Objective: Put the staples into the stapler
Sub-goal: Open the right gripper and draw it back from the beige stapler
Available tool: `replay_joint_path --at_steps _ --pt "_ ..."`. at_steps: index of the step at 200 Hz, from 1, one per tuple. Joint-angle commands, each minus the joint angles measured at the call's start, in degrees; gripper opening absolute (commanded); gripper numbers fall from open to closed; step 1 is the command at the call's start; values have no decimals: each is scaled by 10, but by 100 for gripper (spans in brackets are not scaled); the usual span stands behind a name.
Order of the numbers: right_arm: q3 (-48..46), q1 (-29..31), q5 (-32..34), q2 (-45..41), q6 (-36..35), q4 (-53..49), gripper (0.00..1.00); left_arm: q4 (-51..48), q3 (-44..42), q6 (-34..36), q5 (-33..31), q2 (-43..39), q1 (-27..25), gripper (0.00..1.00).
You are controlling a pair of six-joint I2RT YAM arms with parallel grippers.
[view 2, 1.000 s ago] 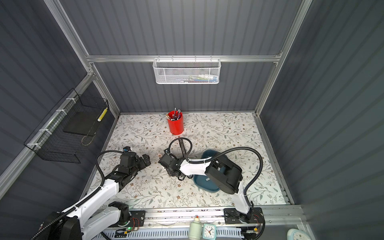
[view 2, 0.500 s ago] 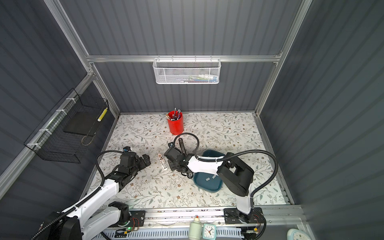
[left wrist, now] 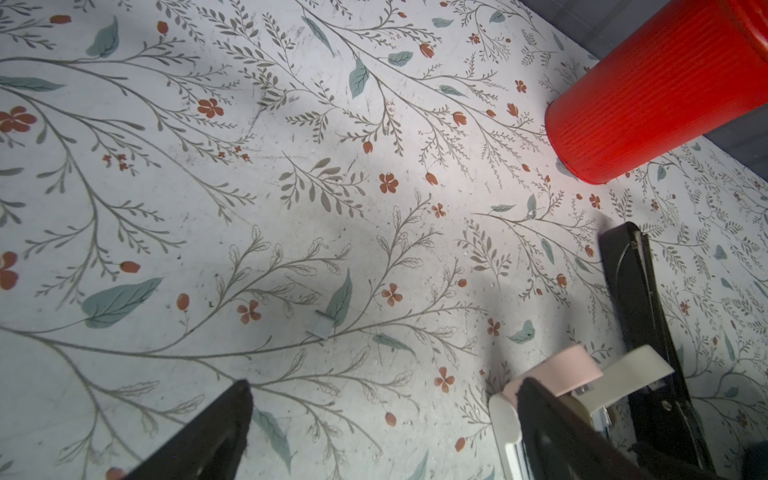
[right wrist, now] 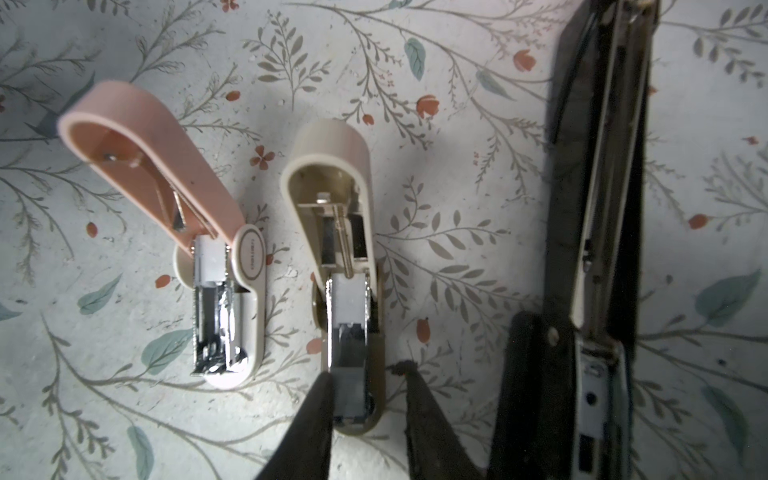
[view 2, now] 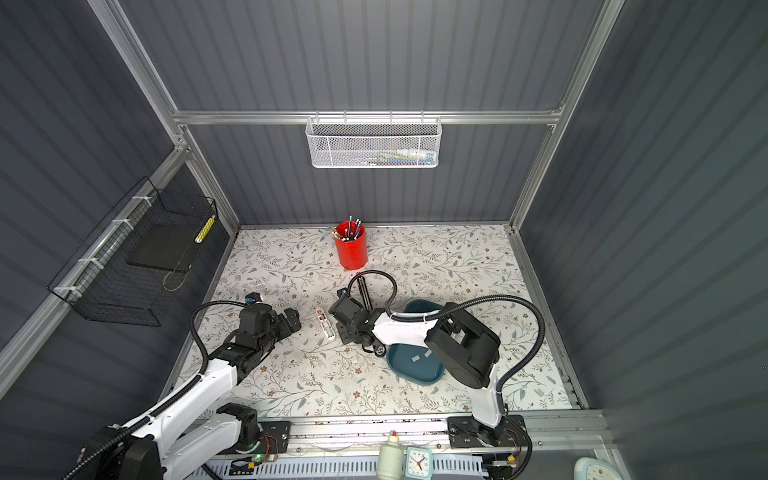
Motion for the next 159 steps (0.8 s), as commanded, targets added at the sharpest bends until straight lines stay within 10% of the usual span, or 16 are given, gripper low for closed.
replay_joint_path --at_steps 1,159 --pt "-7 0 2 11 12 -7 31 -12 14 4 -8 -8 5 100" --pt "-19 -19 -13 -27 3 11 35 -12 14 4 -8 -6 5 100"
